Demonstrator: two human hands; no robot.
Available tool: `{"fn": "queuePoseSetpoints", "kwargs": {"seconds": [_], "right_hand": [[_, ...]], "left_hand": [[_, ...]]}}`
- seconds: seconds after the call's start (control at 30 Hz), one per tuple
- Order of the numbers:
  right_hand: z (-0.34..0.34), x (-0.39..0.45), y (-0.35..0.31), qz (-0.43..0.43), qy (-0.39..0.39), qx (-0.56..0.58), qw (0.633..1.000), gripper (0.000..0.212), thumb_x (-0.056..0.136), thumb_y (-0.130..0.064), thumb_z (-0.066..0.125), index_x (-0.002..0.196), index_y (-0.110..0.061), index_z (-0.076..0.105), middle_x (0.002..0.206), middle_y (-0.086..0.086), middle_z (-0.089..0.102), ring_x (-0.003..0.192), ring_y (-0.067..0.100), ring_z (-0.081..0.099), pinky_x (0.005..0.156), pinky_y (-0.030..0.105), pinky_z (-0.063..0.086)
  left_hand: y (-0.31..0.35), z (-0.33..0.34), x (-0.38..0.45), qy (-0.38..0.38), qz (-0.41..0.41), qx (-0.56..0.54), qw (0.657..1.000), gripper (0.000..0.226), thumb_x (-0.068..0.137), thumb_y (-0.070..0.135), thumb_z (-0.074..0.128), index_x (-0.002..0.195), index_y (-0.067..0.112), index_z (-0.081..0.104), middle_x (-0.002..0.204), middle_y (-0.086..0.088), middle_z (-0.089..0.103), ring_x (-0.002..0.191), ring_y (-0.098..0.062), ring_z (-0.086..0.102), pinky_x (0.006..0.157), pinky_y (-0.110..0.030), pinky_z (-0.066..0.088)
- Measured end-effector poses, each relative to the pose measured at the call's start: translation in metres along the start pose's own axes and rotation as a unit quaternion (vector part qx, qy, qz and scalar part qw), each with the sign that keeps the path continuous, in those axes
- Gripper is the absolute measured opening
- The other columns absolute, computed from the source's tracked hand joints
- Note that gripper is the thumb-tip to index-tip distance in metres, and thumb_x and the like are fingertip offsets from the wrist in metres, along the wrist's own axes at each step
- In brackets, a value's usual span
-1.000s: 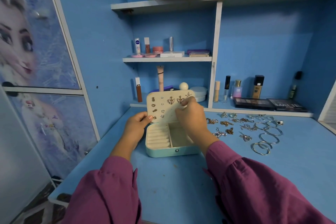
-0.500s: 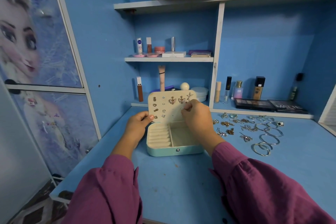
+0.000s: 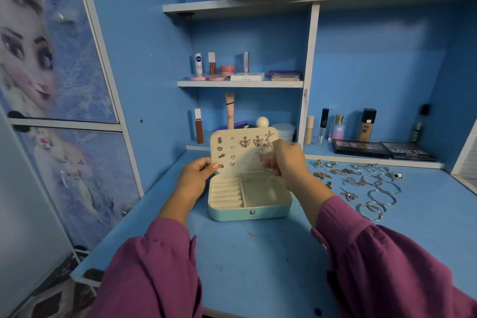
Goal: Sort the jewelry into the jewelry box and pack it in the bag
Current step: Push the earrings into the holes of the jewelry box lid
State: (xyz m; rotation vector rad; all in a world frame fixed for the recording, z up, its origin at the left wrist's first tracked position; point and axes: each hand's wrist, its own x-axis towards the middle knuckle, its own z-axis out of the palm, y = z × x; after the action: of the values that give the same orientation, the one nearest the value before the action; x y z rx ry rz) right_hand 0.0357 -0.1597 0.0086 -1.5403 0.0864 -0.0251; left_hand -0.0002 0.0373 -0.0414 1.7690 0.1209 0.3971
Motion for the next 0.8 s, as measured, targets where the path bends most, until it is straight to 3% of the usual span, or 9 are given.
{"fn": "queuePoseSetpoints", "kwargs": {"seconds": [0.13, 0.3, 0.4, 0.47, 0.57, 0.7, 0.8], "right_hand": [[-0.013, -0.009, -0.009, 0.071, -0.056, 0.096, 0.991, 0.026, 0.101, -0.033, 0.035, 0.082, -0.019, 0.045, 0.078, 0.024, 0.065, 0.059, 0.024, 0.053, 0.050, 0.026, 0.029], [-0.027, -0.001, -0.012, 0.143, -0.117, 0.133, 0.974, 0.039, 0.098, -0.048, 0.040, 0.109, -0.011, 0.046, 0.093, 0.024, 0.069, 0.056, 0.022, 0.058, 0.049, 0.025, 0.035], [-0.039, 0.005, -0.011, 0.162, -0.187, 0.131, 0.960, 0.041, 0.096, -0.042, 0.045, 0.118, -0.008, 0.047, 0.101, 0.022, 0.070, 0.054, 0.018, 0.061, 0.045, 0.021, 0.038], [-0.046, 0.008, -0.010, 0.169, -0.230, 0.136, 0.949, 0.034, 0.094, -0.035, 0.045, 0.112, -0.007, 0.052, 0.105, 0.023, 0.068, 0.056, 0.015, 0.062, 0.045, 0.020, 0.038], [-0.056, 0.007, -0.009, 0.181, -0.277, 0.148, 0.932, 0.029, 0.086, -0.025, 0.049, 0.103, -0.002, 0.056, 0.109, 0.024, 0.066, 0.059, 0.014, 0.061, 0.046, 0.018, 0.039], [-0.062, 0.010, -0.002, 0.189, -0.309, 0.158, 0.918, 0.044, 0.073, -0.019, 0.056, 0.112, 0.001, 0.052, 0.108, 0.024, 0.066, 0.059, 0.014, 0.062, 0.046, 0.017, 0.043], [-0.065, 0.013, 0.002, 0.192, -0.327, 0.166, 0.910, 0.035, 0.073, -0.014, 0.057, 0.105, 0.001, 0.055, 0.101, 0.023, 0.068, 0.057, 0.014, 0.060, 0.044, 0.016, 0.042]], "left_hand": [[0.003, -0.002, -0.004, -0.004, 0.008, -0.003, 1.000, 0.015, 0.092, 0.011, 0.059, 0.089, 0.020, 0.071, 0.094, 0.003, 0.073, 0.093, -0.016, 0.067, 0.085, -0.028, 0.050], [0.007, -0.005, -0.008, -0.009, -0.009, -0.023, 1.000, 0.014, 0.088, 0.007, 0.063, 0.089, 0.016, 0.073, 0.091, 0.003, 0.075, 0.088, -0.014, 0.069, 0.087, -0.029, 0.051], [0.011, -0.007, -0.011, -0.012, -0.014, -0.022, 1.000, 0.012, 0.086, 0.005, 0.065, 0.088, 0.014, 0.073, 0.090, 0.002, 0.075, 0.086, -0.012, 0.068, 0.086, -0.027, 0.050], [0.011, -0.008, -0.011, -0.010, -0.013, -0.011, 1.000, 0.012, 0.085, 0.006, 0.066, 0.088, 0.015, 0.074, 0.089, 0.003, 0.075, 0.086, -0.011, 0.069, 0.084, -0.025, 0.050], [0.015, -0.008, -0.013, -0.009, -0.013, -0.013, 1.000, 0.012, 0.085, 0.004, 0.066, 0.092, 0.011, 0.073, 0.084, 0.007, 0.075, 0.077, -0.003, 0.069, 0.072, -0.015, 0.049], [0.027, -0.006, -0.019, -0.008, -0.024, -0.009, 1.000, 0.025, 0.083, -0.009, 0.061, 0.087, 0.015, 0.070, 0.070, 0.014, 0.071, 0.062, 0.008, 0.064, 0.055, -0.004, 0.045], [0.034, -0.003, -0.017, 0.047, -0.003, 0.014, 0.999, 0.038, 0.083, -0.013, 0.050, 0.094, 0.017, 0.071, 0.088, 0.001, 0.071, 0.079, -0.004, 0.063, 0.067, -0.012, 0.045]]}}
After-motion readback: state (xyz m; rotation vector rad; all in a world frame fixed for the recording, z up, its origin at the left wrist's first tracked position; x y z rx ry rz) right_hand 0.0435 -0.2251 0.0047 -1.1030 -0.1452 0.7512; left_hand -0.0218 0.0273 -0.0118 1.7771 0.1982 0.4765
